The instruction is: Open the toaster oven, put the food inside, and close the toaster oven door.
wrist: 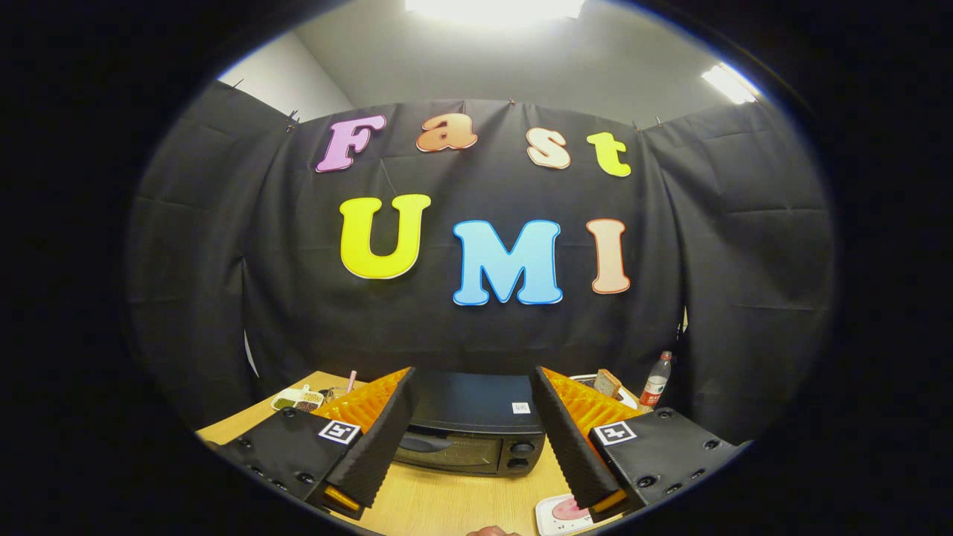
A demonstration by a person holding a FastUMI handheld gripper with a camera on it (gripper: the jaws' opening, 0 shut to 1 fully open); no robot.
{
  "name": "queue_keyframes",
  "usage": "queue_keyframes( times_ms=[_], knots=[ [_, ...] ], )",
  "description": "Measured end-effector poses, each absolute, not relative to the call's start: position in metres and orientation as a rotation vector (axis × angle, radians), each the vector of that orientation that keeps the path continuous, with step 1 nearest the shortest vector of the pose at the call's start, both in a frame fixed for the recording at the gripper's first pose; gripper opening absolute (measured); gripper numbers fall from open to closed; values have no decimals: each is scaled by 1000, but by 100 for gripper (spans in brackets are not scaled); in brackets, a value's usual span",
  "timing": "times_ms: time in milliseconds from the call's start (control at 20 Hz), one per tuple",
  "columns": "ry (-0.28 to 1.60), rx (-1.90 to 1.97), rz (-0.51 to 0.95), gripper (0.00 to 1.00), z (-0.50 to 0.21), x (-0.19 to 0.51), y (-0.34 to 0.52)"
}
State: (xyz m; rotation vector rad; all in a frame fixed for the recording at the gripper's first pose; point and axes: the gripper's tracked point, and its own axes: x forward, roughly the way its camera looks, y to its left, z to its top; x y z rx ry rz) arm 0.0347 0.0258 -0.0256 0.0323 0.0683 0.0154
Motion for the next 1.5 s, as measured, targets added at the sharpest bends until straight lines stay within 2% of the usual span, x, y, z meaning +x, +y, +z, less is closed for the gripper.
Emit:
queue_keyframes(
  times_ms=[450,750,1500],
  knots=[
    [144,17,18,98,-62,68,38],
    [228,-14,70,98,-93,93,62],
    [434,-24,119,98,-197,151,103]
  ],
)
